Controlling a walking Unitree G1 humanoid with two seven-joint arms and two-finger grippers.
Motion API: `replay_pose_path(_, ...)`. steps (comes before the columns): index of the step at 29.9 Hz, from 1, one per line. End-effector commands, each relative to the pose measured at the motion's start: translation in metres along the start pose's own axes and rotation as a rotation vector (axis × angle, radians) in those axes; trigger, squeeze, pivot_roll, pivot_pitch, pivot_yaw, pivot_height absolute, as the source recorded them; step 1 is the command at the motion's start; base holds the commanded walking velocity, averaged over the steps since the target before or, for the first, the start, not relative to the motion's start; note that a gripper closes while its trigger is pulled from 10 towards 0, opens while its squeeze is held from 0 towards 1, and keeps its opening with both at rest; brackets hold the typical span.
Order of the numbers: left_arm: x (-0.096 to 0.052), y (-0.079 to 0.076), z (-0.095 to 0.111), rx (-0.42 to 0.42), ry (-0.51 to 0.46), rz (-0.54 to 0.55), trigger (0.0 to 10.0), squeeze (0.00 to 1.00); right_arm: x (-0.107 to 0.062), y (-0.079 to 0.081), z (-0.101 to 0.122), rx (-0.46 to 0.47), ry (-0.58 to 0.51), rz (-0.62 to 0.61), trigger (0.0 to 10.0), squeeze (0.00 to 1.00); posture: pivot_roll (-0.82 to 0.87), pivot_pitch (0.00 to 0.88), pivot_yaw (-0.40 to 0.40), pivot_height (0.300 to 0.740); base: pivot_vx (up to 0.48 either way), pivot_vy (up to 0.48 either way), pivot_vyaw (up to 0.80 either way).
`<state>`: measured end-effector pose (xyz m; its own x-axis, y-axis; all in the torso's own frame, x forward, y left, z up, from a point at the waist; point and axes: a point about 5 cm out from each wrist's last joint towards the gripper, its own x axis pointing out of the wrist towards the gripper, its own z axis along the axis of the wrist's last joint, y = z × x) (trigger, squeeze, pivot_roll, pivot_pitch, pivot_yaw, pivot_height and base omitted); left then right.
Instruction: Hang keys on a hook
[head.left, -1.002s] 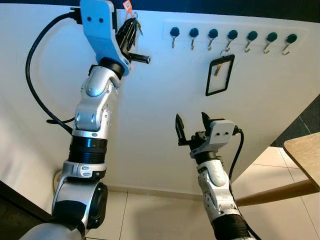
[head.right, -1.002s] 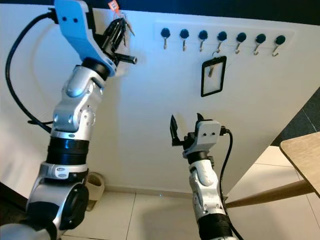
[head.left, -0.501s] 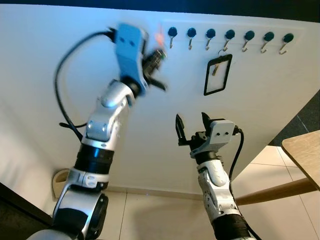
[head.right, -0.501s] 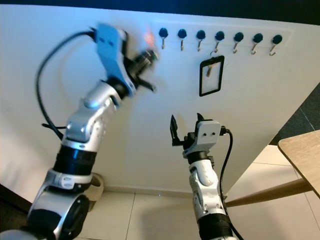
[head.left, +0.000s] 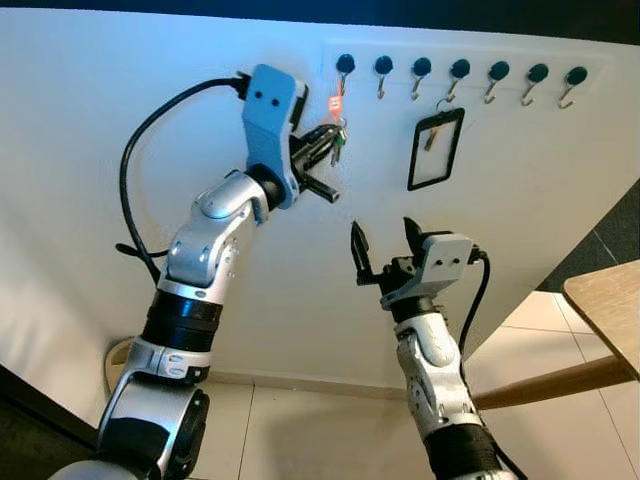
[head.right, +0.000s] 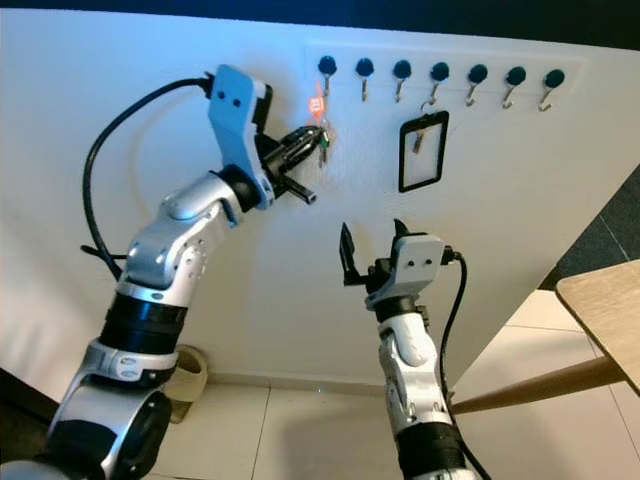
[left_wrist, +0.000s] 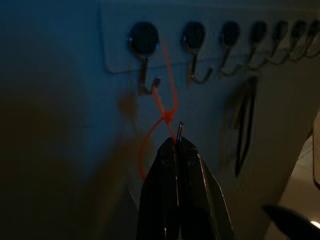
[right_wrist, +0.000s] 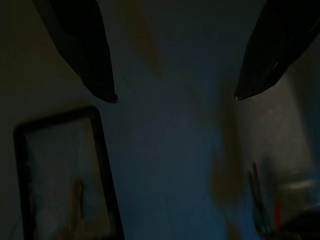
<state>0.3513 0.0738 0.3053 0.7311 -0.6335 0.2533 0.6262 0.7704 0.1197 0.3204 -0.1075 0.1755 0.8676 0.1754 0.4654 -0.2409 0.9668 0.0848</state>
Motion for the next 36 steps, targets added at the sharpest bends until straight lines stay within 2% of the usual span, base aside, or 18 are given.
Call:
replay_pose_path(1,0.004,-0.006,-0.001,-0.025,0.01,-0.038,10.0,0.0,0.001,0.001,0.004,0.009,-0.009,-0.003,10.0,0.0,0.01,0.108,-0.012,0.74,0.0,0.0,0.0)
replay_pose_path(6,0.009,-0.008,-0.004,-0.041,0.024,-0.042,10.0,0.0,0.005,0.003,0.01,0.015,-0.034,-0.001,10.0,0.0,0.01,0.105,-0.011,0.74,0.0,0.0,0.0)
replay_pose_path(16,0.022,-0.011,0.004,-0.031,-0.006,0.009,10.0,0.0,0.008,0.005,0.017,0.02,-0.052,0.0,10.0,0.0,0.0,0.094,-0.009,0.74,0.0,0.0,0.0)
replay_pose_path(36,0.031,-0.005,0.016,-0.083,-0.041,0.048,10.0,0.0,0.009,0.004,0.02,0.026,-0.055,-0.006,10.0,0.0,0.0,0.101,-0.007,0.74,0.0,0.0,0.0)
